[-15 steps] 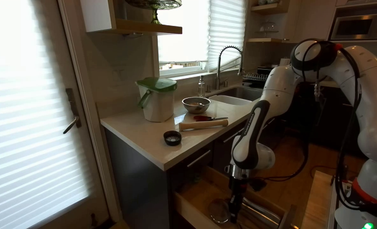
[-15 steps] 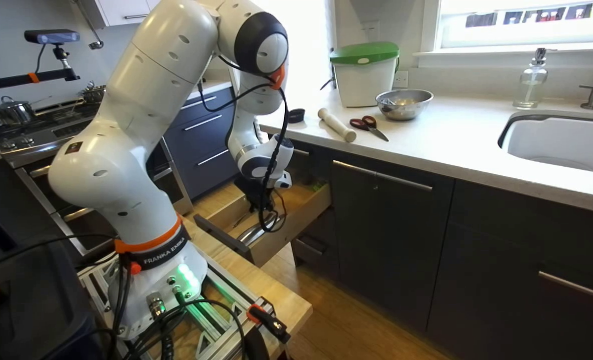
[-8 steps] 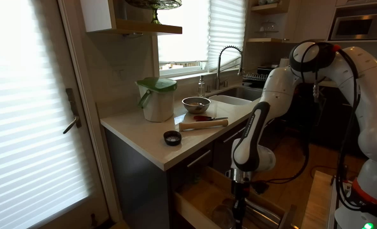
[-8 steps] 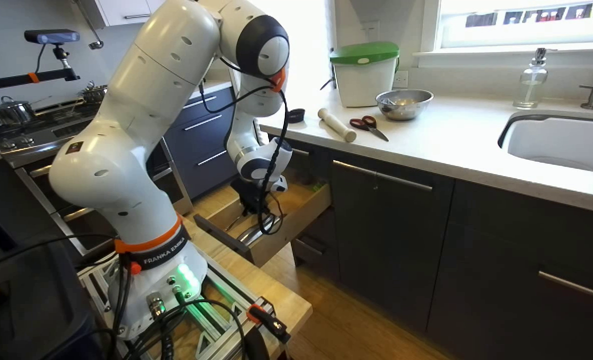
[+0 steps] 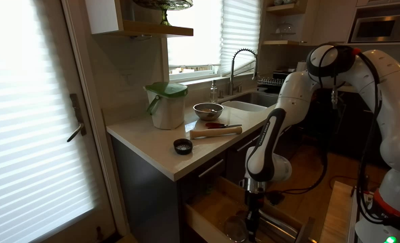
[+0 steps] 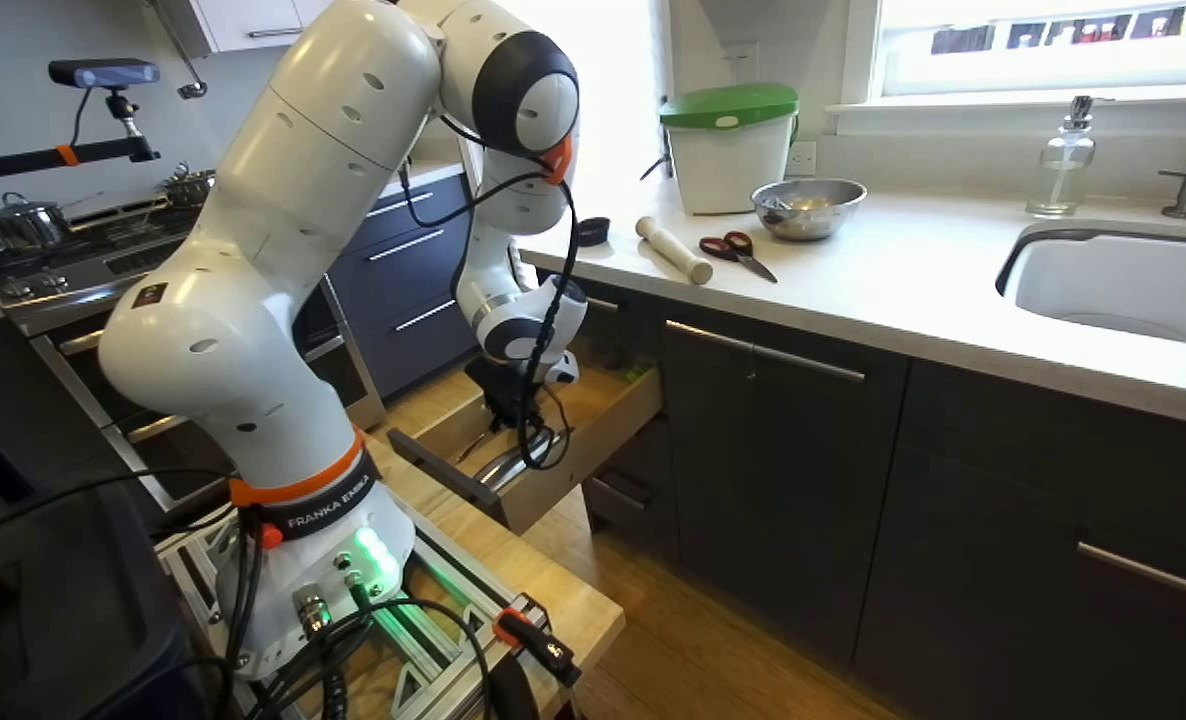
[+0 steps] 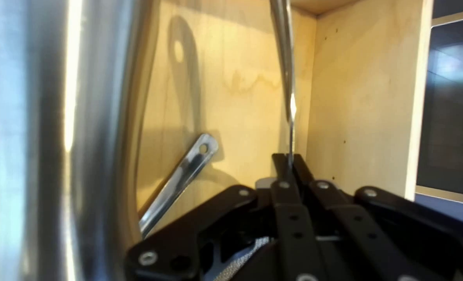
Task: Move the silver spatula to the left
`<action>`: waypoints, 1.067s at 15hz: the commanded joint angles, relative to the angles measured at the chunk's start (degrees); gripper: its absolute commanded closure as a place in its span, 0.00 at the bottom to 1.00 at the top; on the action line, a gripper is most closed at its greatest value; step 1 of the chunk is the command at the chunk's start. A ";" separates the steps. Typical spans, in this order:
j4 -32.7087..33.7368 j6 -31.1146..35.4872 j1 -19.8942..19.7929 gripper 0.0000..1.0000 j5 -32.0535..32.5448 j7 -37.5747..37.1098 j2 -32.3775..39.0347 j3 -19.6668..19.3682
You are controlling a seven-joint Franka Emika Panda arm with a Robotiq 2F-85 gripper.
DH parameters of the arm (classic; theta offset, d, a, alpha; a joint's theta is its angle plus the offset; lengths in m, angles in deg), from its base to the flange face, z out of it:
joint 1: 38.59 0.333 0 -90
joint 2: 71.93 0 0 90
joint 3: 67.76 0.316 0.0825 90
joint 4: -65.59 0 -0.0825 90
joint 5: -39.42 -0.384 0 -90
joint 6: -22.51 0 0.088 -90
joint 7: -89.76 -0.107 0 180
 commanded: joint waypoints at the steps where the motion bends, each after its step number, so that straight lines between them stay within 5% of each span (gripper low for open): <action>1: 0.39 3.22 1.33 0.99 0.28 -3.01 0.18 -1.98; 12: -1.33 11.48 2.20 0.99 1.84 -10.50 -1.32 -4.31; 16: -3.16 11.78 6.18 0.99 1.22 -14.55 -4.63 -6.36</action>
